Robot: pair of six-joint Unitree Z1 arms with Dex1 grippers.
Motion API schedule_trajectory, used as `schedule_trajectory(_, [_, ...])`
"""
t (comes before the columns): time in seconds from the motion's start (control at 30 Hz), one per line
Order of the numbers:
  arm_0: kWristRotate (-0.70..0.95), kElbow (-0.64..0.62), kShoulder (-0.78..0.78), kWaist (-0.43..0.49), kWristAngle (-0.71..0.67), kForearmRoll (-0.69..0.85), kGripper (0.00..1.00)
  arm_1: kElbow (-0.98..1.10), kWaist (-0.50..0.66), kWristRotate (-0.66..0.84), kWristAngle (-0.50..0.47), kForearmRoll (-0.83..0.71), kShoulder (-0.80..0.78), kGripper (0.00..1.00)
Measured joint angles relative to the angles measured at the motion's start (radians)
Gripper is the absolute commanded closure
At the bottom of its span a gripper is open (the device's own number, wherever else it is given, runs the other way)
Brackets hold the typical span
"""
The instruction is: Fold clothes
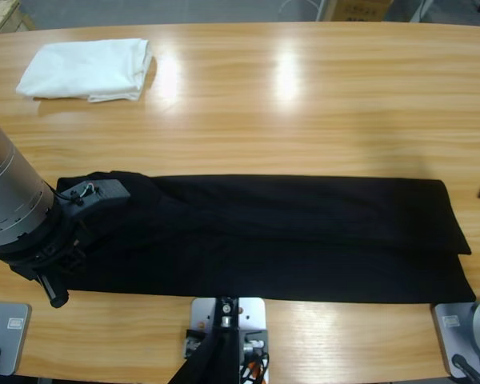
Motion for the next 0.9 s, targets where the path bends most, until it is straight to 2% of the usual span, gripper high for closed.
schedule_trajectory(0.13, [0.000,0.001,0.000,-0.002,0.000,-0.002,1.000,0.010,0.000,-0.032,0.075,-0.054,-0.038,0.000])
schedule_trajectory(0.17, [0.000,0.001,0.001,-0.002,0.000,-0.005,0.739,0.013,0.000,-0.034,0.078,-0.057,-0.043,0.000])
schedule_trajectory(0.2, [0.000,0.002,0.002,-0.002,0.000,-0.009,0.140,0.015,0.000,-0.035,0.079,-0.059,-0.046,0.000])
schedule_trajectory(0.23, [0.001,0.002,0.003,-0.004,0.000,-0.013,0.012,0.016,0.000,-0.035,0.081,-0.060,-0.048,0.000])
schedule_trajectory(0.57, [0.010,0.012,-0.017,-0.033,-0.005,-0.027,0.013,0.030,0.000,-0.045,0.112,-0.069,-0.054,0.000])
schedule_trajectory(0.7, [0.010,0.103,-0.104,-0.038,-0.056,-0.033,0.004,0.034,0.000,-0.048,0.113,-0.072,-0.055,0.000])
schedule_trajectory(0.8, [0.010,0.150,-0.128,-0.036,-0.053,-0.092,0.016,0.034,0.000,-0.049,0.113,-0.076,-0.054,0.000])
schedule_trajectory(0.9, [0.044,0.142,-0.129,0.004,-0.048,-0.229,0.013,0.044,0.000,-0.049,0.122,-0.089,-0.054,0.000])
